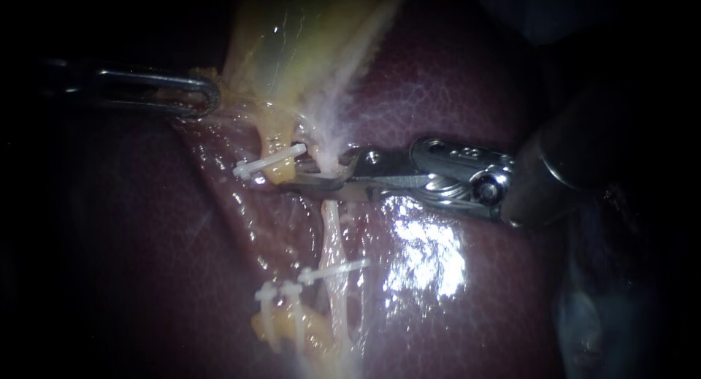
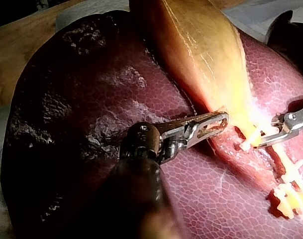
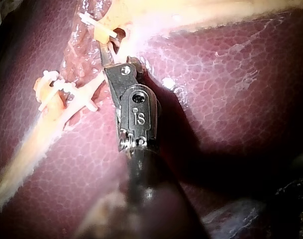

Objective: Clipping second clip right tube

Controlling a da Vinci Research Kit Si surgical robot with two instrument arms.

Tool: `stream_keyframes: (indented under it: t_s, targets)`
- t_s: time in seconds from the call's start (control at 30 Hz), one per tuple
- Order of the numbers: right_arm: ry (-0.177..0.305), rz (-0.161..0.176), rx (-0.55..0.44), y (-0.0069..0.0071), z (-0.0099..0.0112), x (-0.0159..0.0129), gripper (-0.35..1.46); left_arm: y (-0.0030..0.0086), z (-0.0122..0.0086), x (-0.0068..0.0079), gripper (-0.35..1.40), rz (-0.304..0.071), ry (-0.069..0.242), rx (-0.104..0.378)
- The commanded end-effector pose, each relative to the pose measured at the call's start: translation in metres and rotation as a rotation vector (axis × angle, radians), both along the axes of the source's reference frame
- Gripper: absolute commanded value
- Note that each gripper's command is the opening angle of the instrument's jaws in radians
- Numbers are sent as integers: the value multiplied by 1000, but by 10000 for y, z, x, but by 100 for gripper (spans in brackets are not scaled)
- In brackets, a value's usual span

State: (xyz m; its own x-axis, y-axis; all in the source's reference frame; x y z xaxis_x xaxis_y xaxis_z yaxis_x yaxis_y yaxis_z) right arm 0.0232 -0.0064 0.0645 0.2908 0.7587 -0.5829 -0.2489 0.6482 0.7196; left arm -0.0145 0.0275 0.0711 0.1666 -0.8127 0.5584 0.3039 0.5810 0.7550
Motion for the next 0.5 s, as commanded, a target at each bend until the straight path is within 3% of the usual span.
stream_keyframes:
  t_s: [0.03, 0.13, 0.23, 0.33, 0.5]
  targets:
    - [-1, 1, -1, 0, 0, -1, -2, 0, 0, 0, -35, 0, -1, 0]
    - [2, 2, -1, 1, 0, -2, 27, 1, 1, 1, -35, 1, -1, 0]
    - [29, -6, -68, 2, 2, 0, 48, 1, 1, 1, -35, 1, -1, 0]
    - [69, 11, -81, 2, 3, -3, 50, 1, 1, 2, -35, 1, -1, 0]
    - [98, -26, -65, 1, -1, -8, 50, 0, 1, 3, -35, 2, -2, 0]
